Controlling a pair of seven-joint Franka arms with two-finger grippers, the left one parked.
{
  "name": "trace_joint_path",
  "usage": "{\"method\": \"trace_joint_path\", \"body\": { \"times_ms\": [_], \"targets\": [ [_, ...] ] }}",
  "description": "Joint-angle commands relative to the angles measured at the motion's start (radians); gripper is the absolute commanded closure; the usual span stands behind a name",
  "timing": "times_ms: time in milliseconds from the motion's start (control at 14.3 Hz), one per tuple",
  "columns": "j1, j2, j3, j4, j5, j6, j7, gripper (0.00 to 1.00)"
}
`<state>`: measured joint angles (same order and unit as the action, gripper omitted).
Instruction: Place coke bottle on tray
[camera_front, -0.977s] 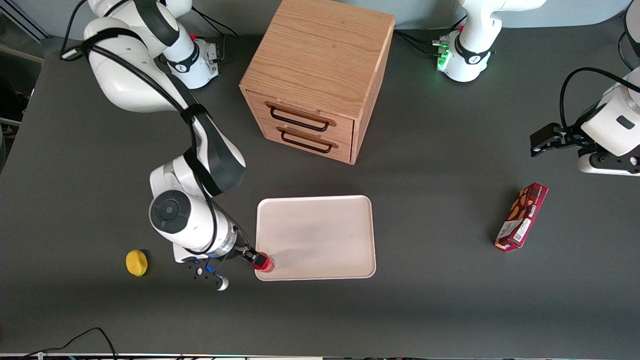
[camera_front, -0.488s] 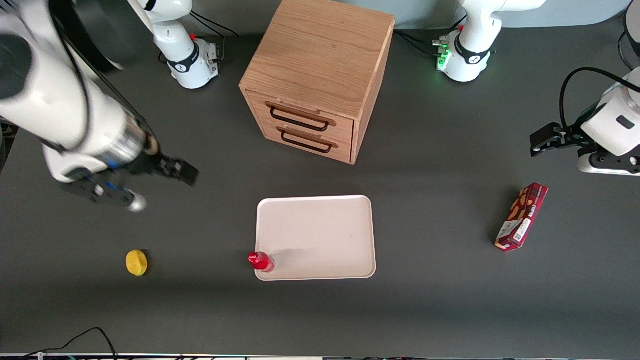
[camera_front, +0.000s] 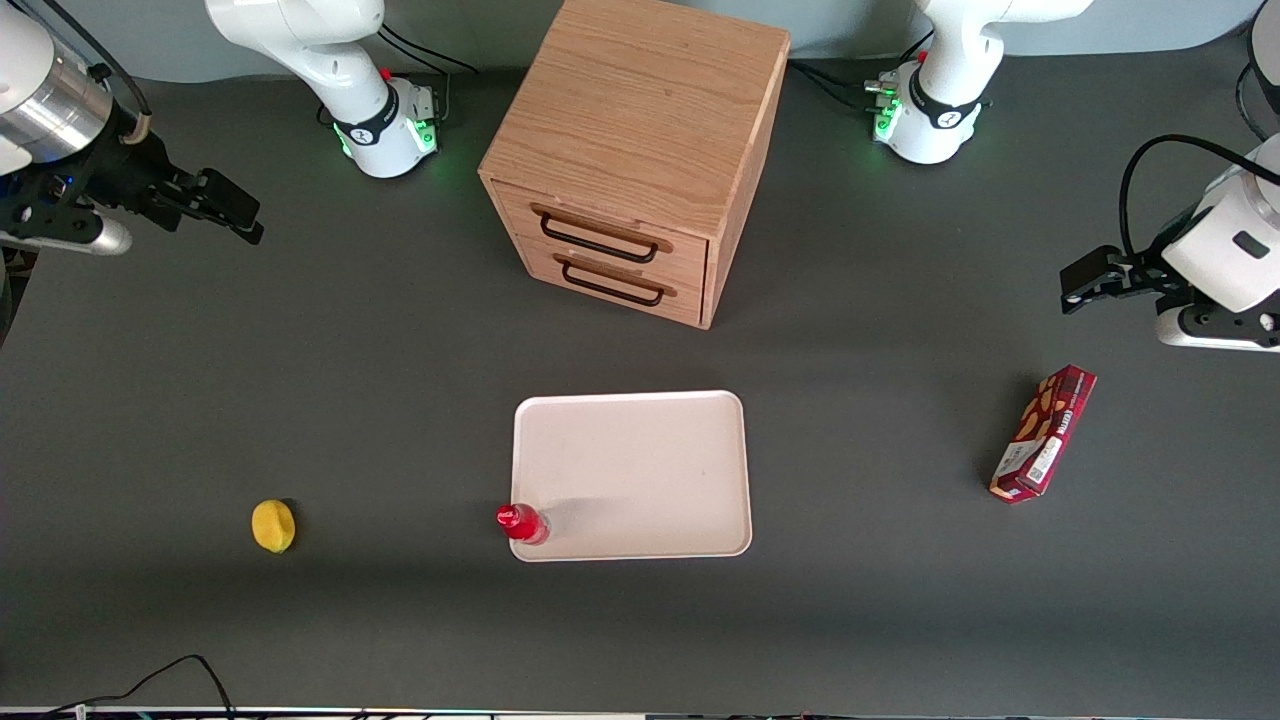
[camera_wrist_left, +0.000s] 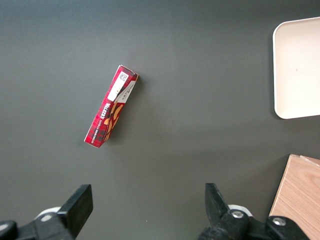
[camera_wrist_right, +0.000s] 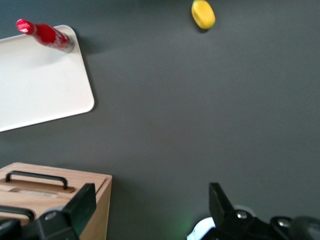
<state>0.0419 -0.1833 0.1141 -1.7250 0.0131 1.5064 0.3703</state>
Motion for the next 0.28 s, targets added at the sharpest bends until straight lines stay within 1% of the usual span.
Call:
{"method": "trace_joint_path", "body": {
  "times_ms": [0,209],
  "targets": [
    [0.001,-0.145,-0.028,-0.235,0.033,0.115,-0.050,0.00],
    [0.001,-0.098,-0.034,-0.154,0.033,0.085,-0.033,0.00]
  ]
}}
